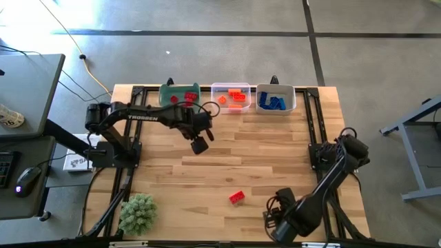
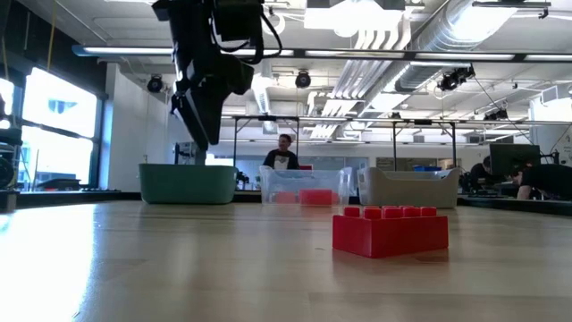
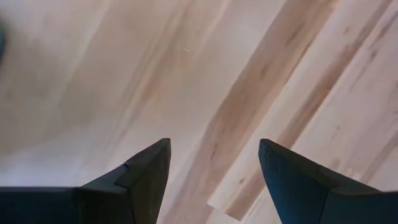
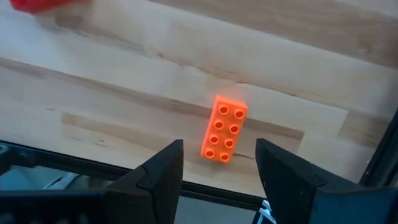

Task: Sort & place blocks by color
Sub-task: Put the orange game piece into the transparent bin

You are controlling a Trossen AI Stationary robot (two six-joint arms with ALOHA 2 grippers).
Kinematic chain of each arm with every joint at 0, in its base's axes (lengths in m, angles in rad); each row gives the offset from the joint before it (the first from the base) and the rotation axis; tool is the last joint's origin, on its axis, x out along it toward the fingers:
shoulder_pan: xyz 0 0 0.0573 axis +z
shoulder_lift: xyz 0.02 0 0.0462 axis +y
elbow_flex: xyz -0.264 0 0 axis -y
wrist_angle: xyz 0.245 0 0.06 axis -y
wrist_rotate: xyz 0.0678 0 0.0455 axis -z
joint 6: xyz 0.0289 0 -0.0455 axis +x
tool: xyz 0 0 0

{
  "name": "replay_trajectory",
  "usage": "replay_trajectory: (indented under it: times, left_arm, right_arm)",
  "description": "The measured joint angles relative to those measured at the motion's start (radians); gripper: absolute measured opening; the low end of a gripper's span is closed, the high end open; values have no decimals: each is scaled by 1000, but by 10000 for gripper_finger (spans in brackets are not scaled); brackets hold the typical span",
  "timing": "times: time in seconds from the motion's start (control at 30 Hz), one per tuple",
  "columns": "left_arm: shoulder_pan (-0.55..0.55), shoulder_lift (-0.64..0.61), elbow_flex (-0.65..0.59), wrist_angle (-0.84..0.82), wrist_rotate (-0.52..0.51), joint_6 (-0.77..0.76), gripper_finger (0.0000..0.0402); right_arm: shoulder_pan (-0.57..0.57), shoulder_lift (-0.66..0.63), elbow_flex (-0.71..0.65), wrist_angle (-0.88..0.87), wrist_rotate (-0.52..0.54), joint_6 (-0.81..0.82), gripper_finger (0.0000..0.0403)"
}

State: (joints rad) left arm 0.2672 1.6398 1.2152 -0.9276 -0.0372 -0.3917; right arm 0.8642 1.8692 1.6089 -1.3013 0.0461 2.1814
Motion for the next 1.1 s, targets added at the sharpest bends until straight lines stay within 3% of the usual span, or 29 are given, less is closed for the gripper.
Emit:
replay_trajectory:
  times: [0.63, 0.9, 1.1]
  left_arm:
    - [-54, 0, 0, 2, 0, -28, 234]
    - [-54, 0, 0, 4, -4, -27, 234]
    - [-54, 0, 0, 5, -3, -25, 234]
  right_arm:
    - [33, 168, 0, 72, -95, 60, 189]
    - [36, 175, -3, 96, -23, 58, 189]
    - [34, 175, -63, 153, -57, 46, 189]
